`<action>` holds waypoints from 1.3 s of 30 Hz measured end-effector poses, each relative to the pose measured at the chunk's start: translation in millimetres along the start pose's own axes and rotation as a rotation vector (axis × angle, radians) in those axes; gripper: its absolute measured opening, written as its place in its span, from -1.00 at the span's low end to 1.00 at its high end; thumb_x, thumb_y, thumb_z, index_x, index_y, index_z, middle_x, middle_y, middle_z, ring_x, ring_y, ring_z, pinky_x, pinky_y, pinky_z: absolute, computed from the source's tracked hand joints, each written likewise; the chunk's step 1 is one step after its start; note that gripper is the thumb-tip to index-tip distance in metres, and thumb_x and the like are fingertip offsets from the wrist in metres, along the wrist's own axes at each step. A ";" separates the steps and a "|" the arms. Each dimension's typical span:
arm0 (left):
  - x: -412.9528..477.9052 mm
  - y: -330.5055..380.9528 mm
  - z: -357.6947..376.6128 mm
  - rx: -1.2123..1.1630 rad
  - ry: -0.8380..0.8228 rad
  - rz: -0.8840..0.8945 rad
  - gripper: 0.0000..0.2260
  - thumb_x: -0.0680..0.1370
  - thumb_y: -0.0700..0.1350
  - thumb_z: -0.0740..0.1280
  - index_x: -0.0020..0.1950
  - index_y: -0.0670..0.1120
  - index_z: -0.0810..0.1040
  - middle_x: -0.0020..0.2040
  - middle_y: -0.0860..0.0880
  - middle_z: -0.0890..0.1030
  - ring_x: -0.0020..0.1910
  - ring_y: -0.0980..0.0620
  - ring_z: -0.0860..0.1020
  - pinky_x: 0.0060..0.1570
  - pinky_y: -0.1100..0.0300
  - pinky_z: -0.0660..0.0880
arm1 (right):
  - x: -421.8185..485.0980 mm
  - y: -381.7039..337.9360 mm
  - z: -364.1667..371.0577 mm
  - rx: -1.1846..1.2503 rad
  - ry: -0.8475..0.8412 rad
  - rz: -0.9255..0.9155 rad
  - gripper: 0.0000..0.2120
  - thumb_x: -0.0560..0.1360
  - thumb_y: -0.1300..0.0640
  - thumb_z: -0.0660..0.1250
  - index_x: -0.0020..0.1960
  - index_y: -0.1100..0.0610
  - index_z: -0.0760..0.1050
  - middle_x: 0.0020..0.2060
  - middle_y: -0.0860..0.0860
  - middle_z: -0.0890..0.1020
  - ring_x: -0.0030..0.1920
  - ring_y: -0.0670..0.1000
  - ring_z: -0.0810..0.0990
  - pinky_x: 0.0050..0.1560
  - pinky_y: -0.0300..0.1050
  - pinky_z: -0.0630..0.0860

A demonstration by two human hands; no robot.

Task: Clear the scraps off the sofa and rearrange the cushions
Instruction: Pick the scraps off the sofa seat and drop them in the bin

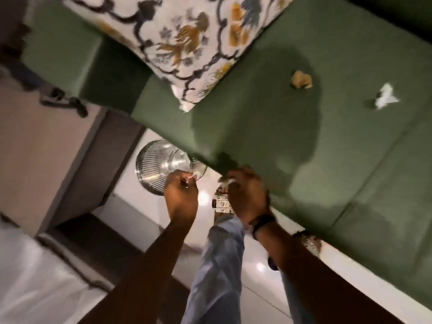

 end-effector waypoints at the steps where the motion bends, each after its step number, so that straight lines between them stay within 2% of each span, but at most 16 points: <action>1: 15.0 -21.6 -14.4 0.001 0.028 -0.073 -0.74 0.47 -0.28 0.43 -0.23 0.06 0.48 -0.17 -0.24 0.66 -0.13 -0.26 0.64 -0.02 -0.22 0.59 | 5.4 -17.2 38.5 -0.003 -0.080 -0.036 -0.80 0.29 0.40 0.21 -0.26 0.30 0.62 -0.32 0.25 0.69 -0.32 0.12 0.67 -0.24 -0.20 0.49; 3: 45.7 -59.5 -37.9 -0.033 0.063 -0.226 -0.76 0.45 -0.27 0.47 -0.28 0.00 0.49 -0.17 -0.31 0.66 -0.12 -0.30 0.66 0.01 -0.25 0.60 | 24.4 -31.2 108.6 -0.121 -0.229 -0.082 -0.83 0.32 0.38 0.28 -0.16 0.30 0.62 -0.19 0.25 0.69 -0.13 0.19 0.66 -0.13 -0.10 0.49; 6: 79.0 -86.8 -47.7 0.001 -0.062 -0.315 -0.95 0.47 -0.20 0.41 -0.08 -0.10 0.62 -0.04 -0.26 0.69 -0.06 -0.21 0.66 0.12 -0.10 0.61 | 47.5 -19.3 178.6 -0.203 -0.447 0.117 -0.57 0.51 0.29 0.26 0.38 0.25 0.36 0.28 0.23 0.49 0.30 0.20 0.44 0.27 -0.05 0.36; 9: 95.2 -96.5 -49.5 -0.106 -0.039 -0.387 -0.76 0.50 -0.35 0.26 0.11 -0.20 0.62 0.14 -0.35 0.64 0.10 -0.39 0.62 0.17 -0.34 0.53 | 53.1 -22.2 189.7 -0.134 -0.475 0.178 -0.41 0.50 0.32 0.25 0.50 0.21 0.18 0.37 0.24 0.42 0.37 0.23 0.38 0.34 0.01 0.35; 10: 93.9 -93.1 -47.5 -0.120 -0.030 -0.395 -0.75 0.50 -0.35 0.26 0.13 -0.20 0.61 0.15 -0.35 0.64 0.11 -0.41 0.61 0.18 -0.33 0.54 | 52.5 -23.2 179.6 -0.124 -0.435 0.157 -0.43 0.50 0.32 0.25 0.48 0.19 0.24 0.35 0.23 0.45 0.35 0.21 0.41 0.33 0.00 0.37; 12: 81.9 -73.4 -42.0 -0.035 -0.026 -0.345 -0.80 0.51 -0.28 0.31 0.10 -0.17 0.63 0.11 -0.28 0.68 0.08 -0.33 0.64 0.17 -0.05 0.57 | 44.8 -22.3 147.9 -0.106 -0.348 0.097 -0.56 0.49 0.32 0.26 0.36 0.19 0.43 0.24 0.21 0.58 0.25 0.20 0.53 0.26 0.01 0.45; 14: 62.7 -38.1 -33.5 0.081 -0.011 -0.166 -0.87 0.55 -0.22 0.33 0.05 -0.18 0.63 0.03 -0.21 0.70 0.04 -0.26 0.64 0.06 0.18 0.49 | 34.4 -14.7 103.8 -0.099 -0.282 0.049 -0.71 0.50 0.30 0.25 0.20 0.17 0.57 0.09 0.20 0.68 0.10 0.22 0.63 0.15 0.06 0.53; 17: 30.8 28.3 4.9 0.113 -0.080 0.232 -0.87 0.55 -0.22 0.34 0.06 -0.19 0.63 0.03 -0.21 0.68 0.02 -0.23 0.63 0.10 0.01 0.55 | 32.9 7.0 9.2 -0.093 -0.069 0.036 -0.75 0.52 0.28 0.28 0.16 0.15 0.60 0.02 0.22 0.70 -0.02 0.25 0.67 0.05 0.12 0.59; 19: 13.7 77.5 43.3 0.107 -0.160 0.400 -0.82 0.52 -0.15 0.36 0.10 -0.14 0.64 0.07 -0.19 0.67 0.05 -0.18 0.63 0.10 0.07 0.51 | 43.2 27.5 -70.8 -0.225 0.162 -0.006 -0.72 0.51 0.31 0.30 0.19 0.19 0.58 0.05 0.26 0.67 -0.02 0.28 0.66 0.04 0.13 0.60; 23: 5.7 171.3 132.0 0.079 -0.342 0.546 -0.65 0.51 -0.06 0.40 0.29 -0.05 0.56 0.25 -0.18 0.60 0.22 -0.19 0.56 0.24 -0.03 0.51 | 84.1 85.0 -206.4 -0.395 0.402 0.092 -0.50 0.51 0.22 0.34 0.41 0.27 0.34 0.30 0.32 0.42 0.22 0.29 0.48 0.29 -0.12 0.37; 25: 15.3 206.8 179.0 0.175 -0.434 0.572 -0.50 0.51 -0.04 0.43 0.42 -0.06 0.43 0.40 -0.21 0.49 0.44 -0.19 0.38 0.40 0.00 0.35 | 107.4 117.2 -245.9 -0.423 0.431 0.248 -0.37 0.50 0.03 0.37 0.48 0.18 0.23 0.32 0.29 0.35 0.21 0.29 0.48 0.28 -0.04 0.41; 28: 33.2 234.9 227.1 0.322 -0.492 0.611 -0.50 0.50 -0.08 0.44 0.40 -0.14 0.43 0.40 -0.25 0.44 0.42 -0.21 0.38 0.40 0.06 0.33 | 129.5 147.0 -263.3 -0.311 0.436 0.371 -0.48 0.49 -0.03 0.37 0.38 0.10 0.33 0.28 0.18 0.40 0.17 0.22 0.53 0.21 0.05 0.52; 32: 41.5 238.1 236.5 0.376 -0.424 0.655 -0.87 0.52 -0.25 0.32 0.04 -0.21 0.59 0.21 -0.30 0.53 0.20 -0.24 0.53 0.21 0.08 0.44 | 145.5 159.7 -257.6 -0.241 0.482 0.360 -0.76 0.58 0.19 0.25 0.22 0.23 0.46 0.13 0.12 0.56 0.12 0.13 0.57 0.08 -0.17 0.48; 34: 37.2 232.1 227.7 0.356 -0.402 0.629 -0.87 0.52 -0.29 0.25 -0.06 -0.21 0.60 0.09 -0.28 0.61 0.20 -0.22 0.53 0.26 0.10 0.37 | 139.8 154.2 -249.6 -0.215 0.486 0.360 -0.75 0.61 0.14 0.21 0.15 0.28 0.52 0.07 0.16 0.65 0.08 0.13 0.60 0.02 -0.24 0.43; 36: 27.3 220.4 207.5 0.283 -0.365 0.591 -0.85 0.49 -0.32 0.24 -0.12 -0.22 0.61 -0.01 -0.26 0.65 0.16 -0.22 0.55 0.22 0.08 0.38 | 121.9 135.6 -230.9 -0.178 0.456 0.285 -0.72 0.60 0.11 0.23 0.01 0.31 0.60 -0.05 0.24 0.67 -0.02 0.19 0.63 -0.03 -0.18 0.46; 39: 10.1 190.1 152.2 0.139 -0.262 0.570 -0.88 0.46 -0.35 0.32 -0.17 -0.20 0.64 -0.14 -0.23 0.66 -0.06 -0.18 0.60 0.00 0.13 0.44 | 78.5 79.8 -173.1 -0.174 0.342 0.033 -0.88 0.51 0.32 0.34 -0.10 0.30 0.66 -0.19 0.33 0.65 -0.16 0.28 0.63 -0.08 0.03 0.55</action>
Point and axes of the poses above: each hand's wrist, its own x-axis towards the middle knuckle, its own z-axis out of the palm, y = z × x, the point moved 4 cm from there along x, towards the middle knuckle
